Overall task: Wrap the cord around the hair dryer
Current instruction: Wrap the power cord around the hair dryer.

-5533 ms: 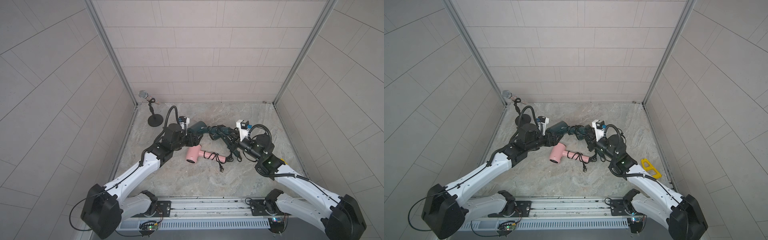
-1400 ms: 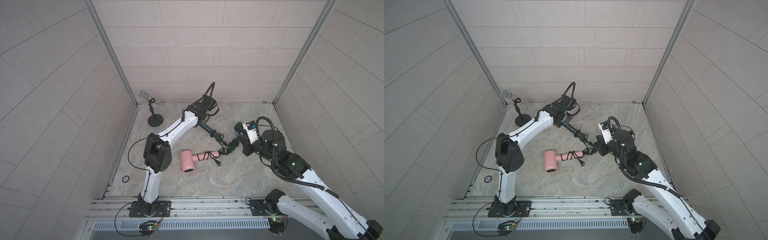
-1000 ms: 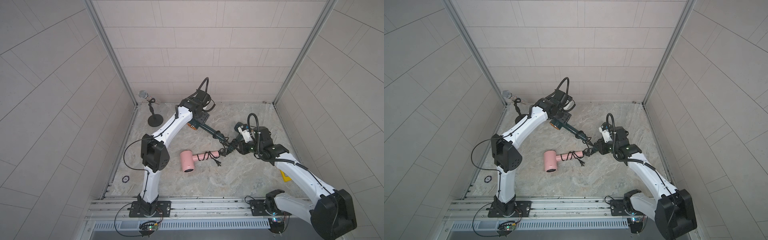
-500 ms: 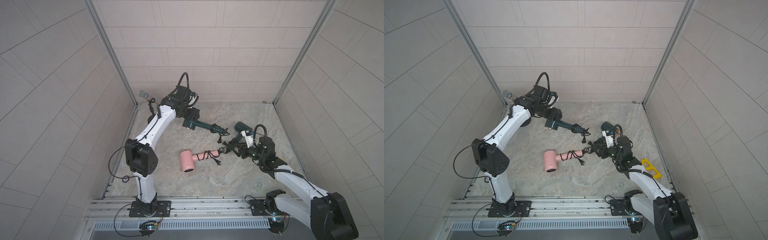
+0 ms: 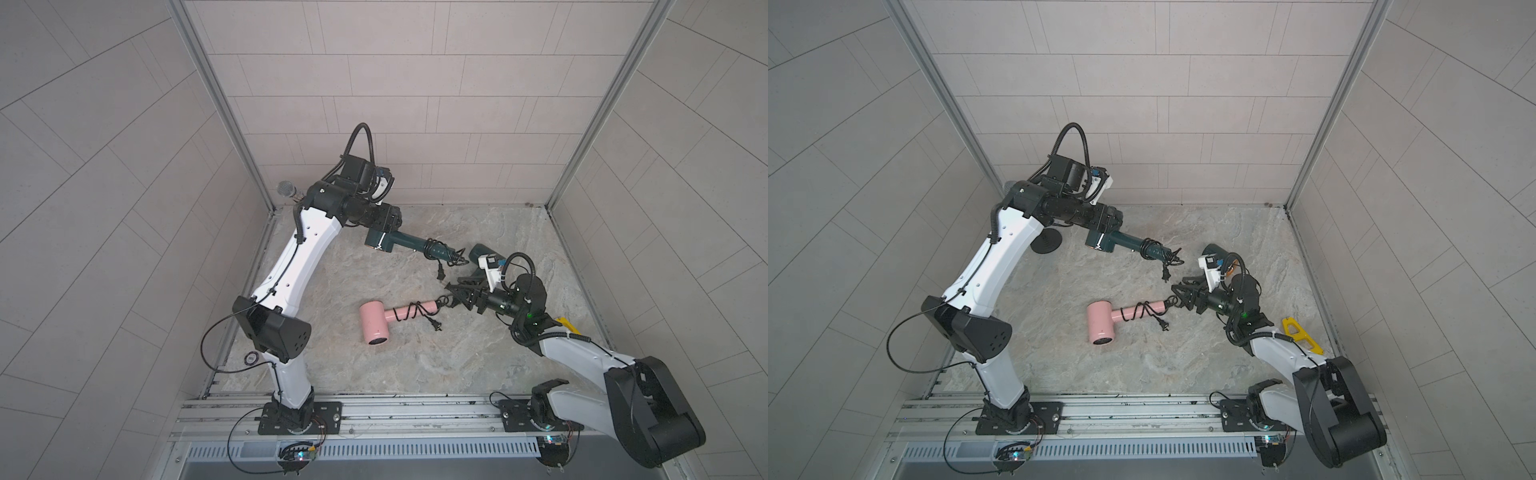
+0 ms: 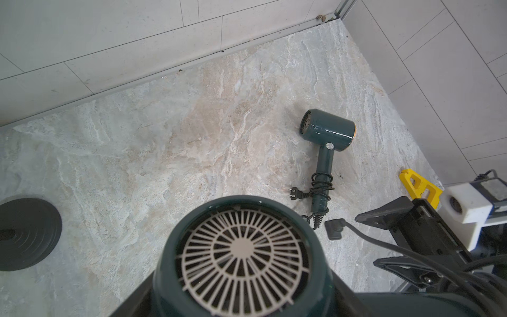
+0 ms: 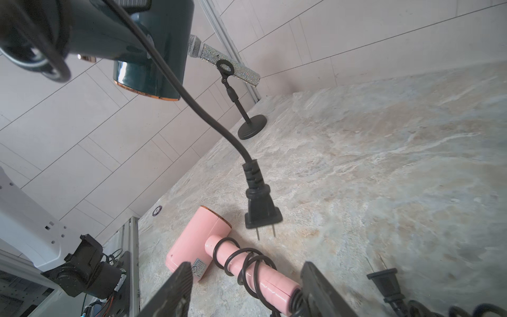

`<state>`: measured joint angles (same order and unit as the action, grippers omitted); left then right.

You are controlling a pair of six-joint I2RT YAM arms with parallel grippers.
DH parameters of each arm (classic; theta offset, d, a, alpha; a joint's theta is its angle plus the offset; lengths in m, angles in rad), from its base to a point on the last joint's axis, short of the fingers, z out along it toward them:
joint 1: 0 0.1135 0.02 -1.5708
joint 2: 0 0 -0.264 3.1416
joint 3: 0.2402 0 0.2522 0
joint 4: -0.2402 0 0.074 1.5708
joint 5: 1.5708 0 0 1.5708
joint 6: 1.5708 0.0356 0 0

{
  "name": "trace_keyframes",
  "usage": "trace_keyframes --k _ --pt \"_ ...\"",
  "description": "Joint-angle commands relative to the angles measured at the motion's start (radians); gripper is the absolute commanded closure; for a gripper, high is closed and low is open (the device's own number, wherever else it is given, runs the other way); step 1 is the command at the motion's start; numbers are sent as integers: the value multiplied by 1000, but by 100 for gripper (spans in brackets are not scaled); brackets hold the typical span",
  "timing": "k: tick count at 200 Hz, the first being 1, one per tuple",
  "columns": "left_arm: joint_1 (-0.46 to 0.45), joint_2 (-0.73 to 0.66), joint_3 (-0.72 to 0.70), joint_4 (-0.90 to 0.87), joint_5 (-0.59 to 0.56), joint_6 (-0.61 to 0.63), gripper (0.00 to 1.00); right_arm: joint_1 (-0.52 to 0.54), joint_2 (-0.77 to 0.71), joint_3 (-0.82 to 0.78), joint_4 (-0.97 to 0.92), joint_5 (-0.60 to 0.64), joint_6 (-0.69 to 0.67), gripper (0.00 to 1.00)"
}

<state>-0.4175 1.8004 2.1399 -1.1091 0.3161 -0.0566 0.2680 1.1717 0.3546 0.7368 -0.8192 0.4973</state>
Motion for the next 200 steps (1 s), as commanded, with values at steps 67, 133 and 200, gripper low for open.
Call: trace_keyframes --k 67,133,200 --pt "-39 -160 -43 53 -60 -103 100 261 -74 58 -79 524 -173 35" --pt "-38 -226 -147 158 -46 -176 100 360 65 110 80 719 -188 39" --pt "-40 -252 -184 169 -18 -180 100 367 144 188 71 758 -263 41"
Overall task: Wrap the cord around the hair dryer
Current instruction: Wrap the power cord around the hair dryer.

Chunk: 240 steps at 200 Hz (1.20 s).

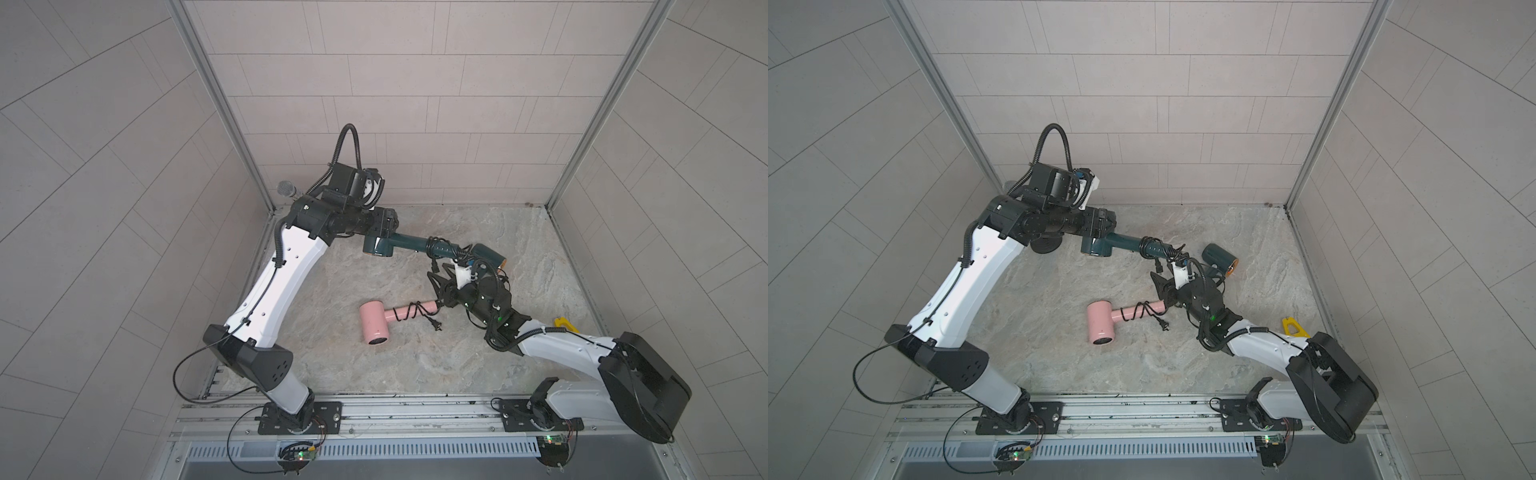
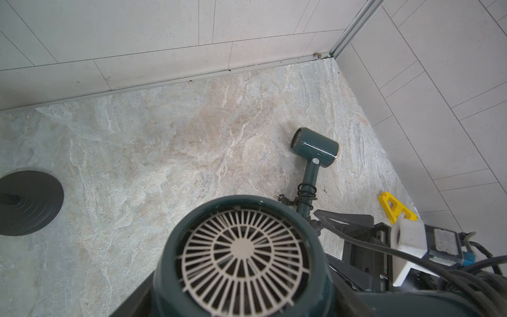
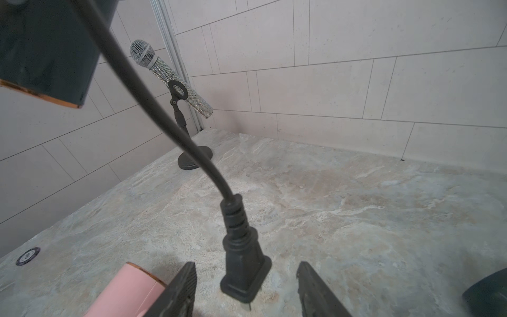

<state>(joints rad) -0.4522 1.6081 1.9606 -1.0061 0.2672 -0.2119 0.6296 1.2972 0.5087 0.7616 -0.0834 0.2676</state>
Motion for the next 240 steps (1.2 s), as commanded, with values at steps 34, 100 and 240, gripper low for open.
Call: trace_keyframes --k 34,100,240 --pt "-5 -74 -28 83 59 -33 100 4 77 50 129 -8 -25 42" --pt "-5 -107 -71 94 70 -35 100 -1 62 70 89 -51 -10 89" --pt "93 -220 -312 547 233 -384 100 -62 13 -62 -65 -74 69 100"
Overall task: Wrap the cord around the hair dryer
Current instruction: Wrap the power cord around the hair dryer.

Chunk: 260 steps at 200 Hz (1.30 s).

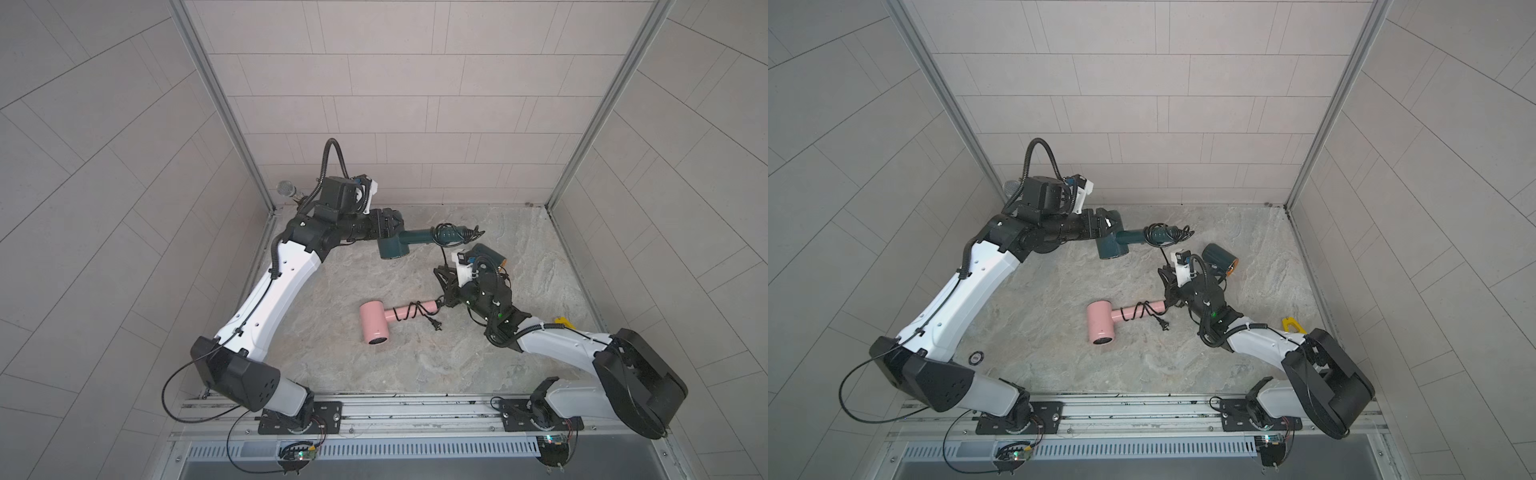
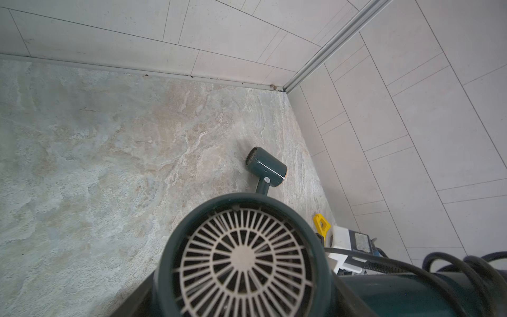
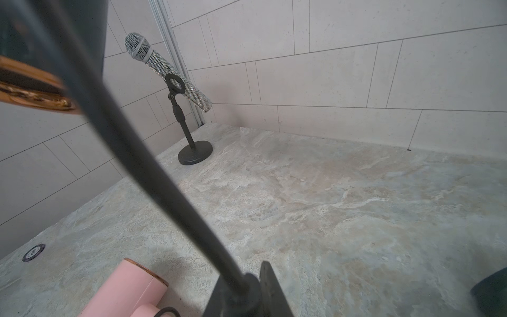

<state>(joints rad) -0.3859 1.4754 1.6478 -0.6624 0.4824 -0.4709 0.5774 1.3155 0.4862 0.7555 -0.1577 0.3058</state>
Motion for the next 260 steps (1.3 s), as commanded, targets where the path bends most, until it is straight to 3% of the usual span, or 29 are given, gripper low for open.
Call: trace_keyframes --k 1,32,114,166,205,232,260 --pt "27 -87 -1 206 17 -127 100 -10 -5 -39 -59 0 32 100" --pt "39 -103 -31 220 -94 -146 100 -8 -36 -56 -98 -10 43 100" --pt "70 -155 -216 377 -477 -273 100 30 -189 -50 -441 -55 18 100" --pt "-43 -144 -206 302 -816 -71 100 86 -231 131 -814 -127 -41 100" --pt "-125 -117 -220 303 -1022 55 100 180 -174 310 -1024 -124 -112 100" --pt "-182 -94 -225 314 -1143 162 100 214 -163 407 -1103 -127 -125 100" --pt "-221 -87 -259 333 -1192 255 100 246 -111 569 -1285 -55 -221 100"
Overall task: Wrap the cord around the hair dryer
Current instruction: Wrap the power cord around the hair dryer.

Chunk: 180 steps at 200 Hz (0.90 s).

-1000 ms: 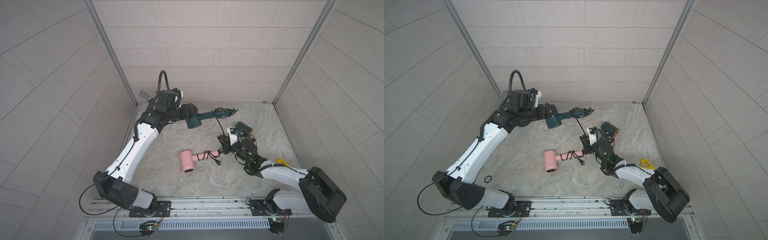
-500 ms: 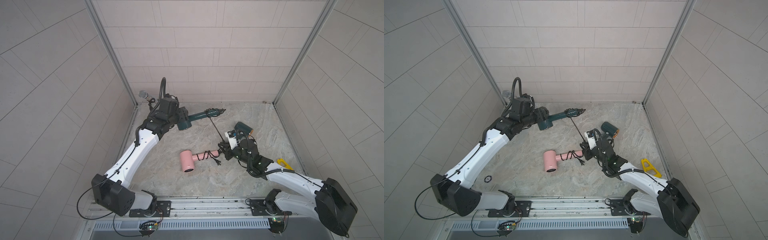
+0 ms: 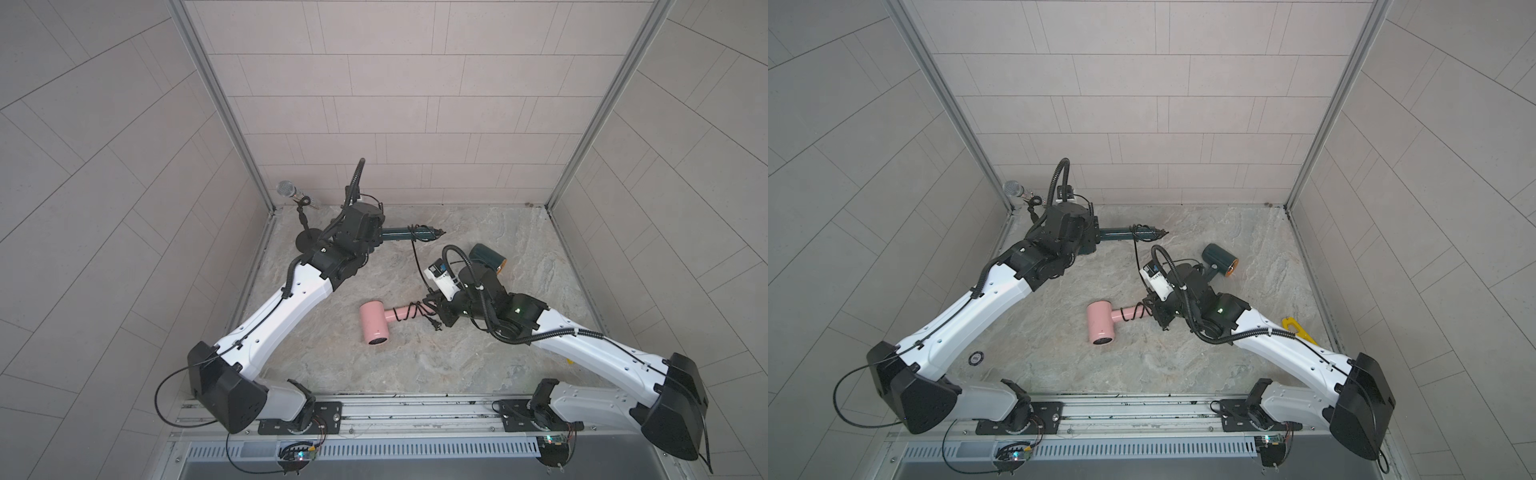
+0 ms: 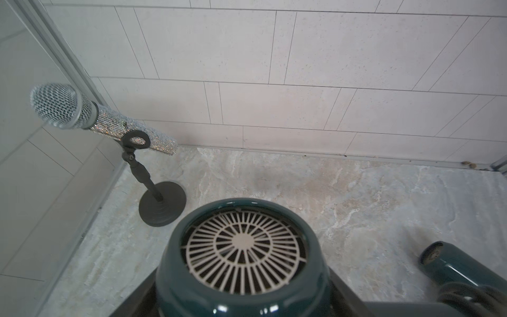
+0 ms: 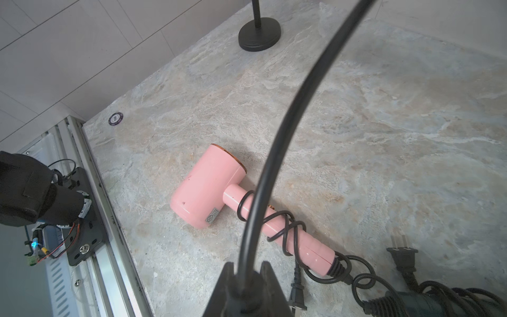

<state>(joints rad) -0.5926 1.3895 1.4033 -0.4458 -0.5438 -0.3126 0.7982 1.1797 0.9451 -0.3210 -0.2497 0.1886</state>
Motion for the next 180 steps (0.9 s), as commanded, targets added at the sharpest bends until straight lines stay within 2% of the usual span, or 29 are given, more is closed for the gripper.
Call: trace_keyframes --k 1,16,63,83,101,138,159,180 --pt "-14 -2 -17 117 -166 98 100 26 25 115 -214 39 -107 100" --pt "-22 -20 -53 134 -139 144 100 20 40 179 -279 66 -146 100" --pt "-34 -86 -148 96 74 278 100 -40 133 390 -476 76 -237 100" --pt "-37 -108 -169 59 222 337 100 -80 180 462 -521 66 -256 100" --pt "-37 -118 -182 25 410 378 100 -93 210 506 -540 84 -288 100" --pt "-13 -137 -204 -4 713 358 100 -165 229 535 -562 62 -369 100" --pt "37 -159 -241 61 897 309 100 -232 214 512 -556 -34 -413 100" --pt "106 -188 -291 178 1023 208 100 -279 186 471 -522 -131 -433 100"
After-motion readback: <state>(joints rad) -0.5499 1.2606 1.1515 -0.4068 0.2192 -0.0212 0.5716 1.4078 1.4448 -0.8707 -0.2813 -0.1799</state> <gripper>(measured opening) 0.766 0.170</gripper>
